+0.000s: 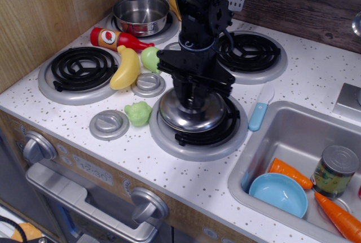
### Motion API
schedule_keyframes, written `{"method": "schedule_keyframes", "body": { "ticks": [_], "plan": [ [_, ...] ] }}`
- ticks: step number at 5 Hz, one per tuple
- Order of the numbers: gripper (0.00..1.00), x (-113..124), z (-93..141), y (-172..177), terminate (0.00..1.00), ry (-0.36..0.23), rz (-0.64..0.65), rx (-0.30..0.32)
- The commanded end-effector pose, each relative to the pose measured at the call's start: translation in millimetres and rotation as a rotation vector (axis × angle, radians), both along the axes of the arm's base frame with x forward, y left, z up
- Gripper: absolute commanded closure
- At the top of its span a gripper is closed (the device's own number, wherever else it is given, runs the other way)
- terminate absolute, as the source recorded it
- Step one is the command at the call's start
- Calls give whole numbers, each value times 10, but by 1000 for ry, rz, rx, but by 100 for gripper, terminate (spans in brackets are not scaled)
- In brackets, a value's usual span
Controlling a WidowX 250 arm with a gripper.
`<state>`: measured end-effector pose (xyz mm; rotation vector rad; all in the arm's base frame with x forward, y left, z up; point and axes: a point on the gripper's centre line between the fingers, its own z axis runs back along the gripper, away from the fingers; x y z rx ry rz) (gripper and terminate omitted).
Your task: Put lid on pot or pan
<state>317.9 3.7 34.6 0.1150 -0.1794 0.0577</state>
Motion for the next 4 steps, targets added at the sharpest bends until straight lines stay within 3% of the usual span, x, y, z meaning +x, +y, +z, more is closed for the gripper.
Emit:
{"method": "schedule_keyframes", "body": {
  "ticks": [1, 3, 4],
  "plan": [
    [100, 270, 578, 543, 0, -84, -12, 112],
    [100, 604, 689, 1322, 0, -140, -131, 221],
    [100, 750, 674, 1525, 0, -162, -180, 240]
  ]
}}
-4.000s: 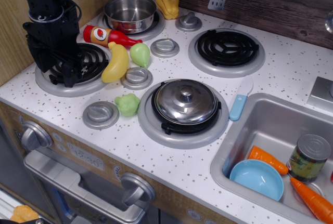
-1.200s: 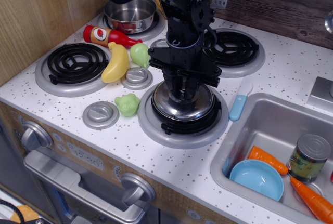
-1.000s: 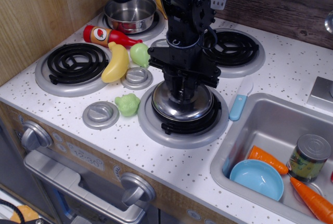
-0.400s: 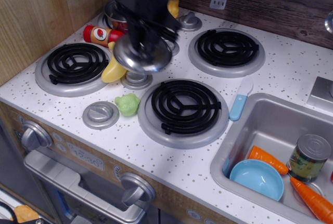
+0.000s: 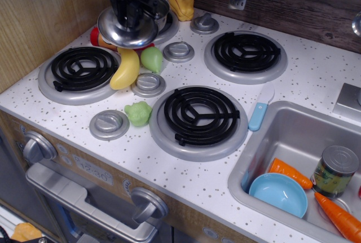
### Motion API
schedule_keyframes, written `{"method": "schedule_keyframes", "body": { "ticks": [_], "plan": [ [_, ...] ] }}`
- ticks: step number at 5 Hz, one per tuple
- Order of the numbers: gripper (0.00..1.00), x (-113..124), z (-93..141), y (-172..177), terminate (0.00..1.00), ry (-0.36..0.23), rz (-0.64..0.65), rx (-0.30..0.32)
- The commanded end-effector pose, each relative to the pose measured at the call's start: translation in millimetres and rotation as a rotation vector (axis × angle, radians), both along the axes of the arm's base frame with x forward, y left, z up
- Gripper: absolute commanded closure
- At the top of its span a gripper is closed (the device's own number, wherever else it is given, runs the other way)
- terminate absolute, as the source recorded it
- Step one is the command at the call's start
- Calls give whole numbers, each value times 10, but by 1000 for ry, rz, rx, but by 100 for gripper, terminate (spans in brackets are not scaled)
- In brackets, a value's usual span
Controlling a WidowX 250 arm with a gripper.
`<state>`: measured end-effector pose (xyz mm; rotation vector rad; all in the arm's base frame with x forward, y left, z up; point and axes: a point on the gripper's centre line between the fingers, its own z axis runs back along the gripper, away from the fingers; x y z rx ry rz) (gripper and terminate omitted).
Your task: Put lid on pot or pan
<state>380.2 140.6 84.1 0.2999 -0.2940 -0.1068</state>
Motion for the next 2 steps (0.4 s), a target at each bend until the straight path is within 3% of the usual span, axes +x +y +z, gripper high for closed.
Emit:
{"method": "schedule_keyframes", "body": {
  "ticks": [1, 2],
  "plan": [
    [100, 275, 210, 255, 0, -67, -71, 50],
    [100, 413, 257, 303, 0, -86, -101, 70]
  ]
}}
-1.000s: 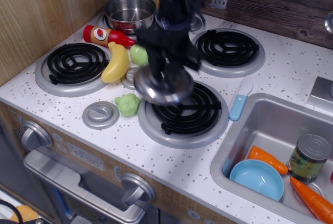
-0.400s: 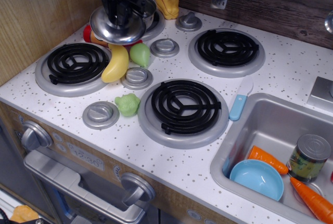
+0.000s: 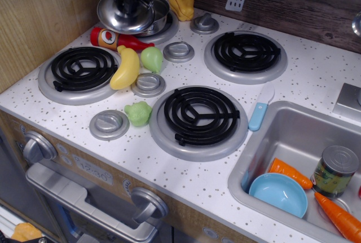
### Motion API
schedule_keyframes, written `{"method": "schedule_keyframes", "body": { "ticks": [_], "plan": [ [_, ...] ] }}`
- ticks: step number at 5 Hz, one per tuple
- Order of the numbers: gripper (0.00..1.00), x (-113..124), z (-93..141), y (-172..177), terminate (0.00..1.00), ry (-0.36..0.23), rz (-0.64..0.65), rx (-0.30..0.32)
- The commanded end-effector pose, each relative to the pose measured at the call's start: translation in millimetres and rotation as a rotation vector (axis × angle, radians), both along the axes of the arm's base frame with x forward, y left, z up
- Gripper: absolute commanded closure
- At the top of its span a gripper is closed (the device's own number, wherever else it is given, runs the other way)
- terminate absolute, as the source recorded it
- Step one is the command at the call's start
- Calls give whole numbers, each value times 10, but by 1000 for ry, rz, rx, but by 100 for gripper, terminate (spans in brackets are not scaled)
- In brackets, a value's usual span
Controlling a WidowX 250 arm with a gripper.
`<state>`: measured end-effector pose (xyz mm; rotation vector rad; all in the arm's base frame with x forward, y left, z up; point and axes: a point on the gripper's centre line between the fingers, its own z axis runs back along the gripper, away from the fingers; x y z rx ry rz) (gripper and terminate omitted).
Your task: Put lid on pot or pan
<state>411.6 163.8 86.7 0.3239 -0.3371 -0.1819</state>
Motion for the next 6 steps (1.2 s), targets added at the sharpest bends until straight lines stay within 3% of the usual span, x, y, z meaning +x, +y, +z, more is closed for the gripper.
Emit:
{"method": "schedule_keyframes", "body": {
  "ticks": [1, 3, 4, 5, 6],
  "plan": [
    [100, 194, 245, 123, 0, -77, -44, 43],
    [100, 355, 150, 183, 0, -106, -119, -21],
    [0, 385, 112, 180, 0, -122, -174, -38],
    [0, 385, 112, 180, 0, -122, -174, -38],
    [0, 385, 112, 180, 100, -122, -174, -38]
  ]
}}
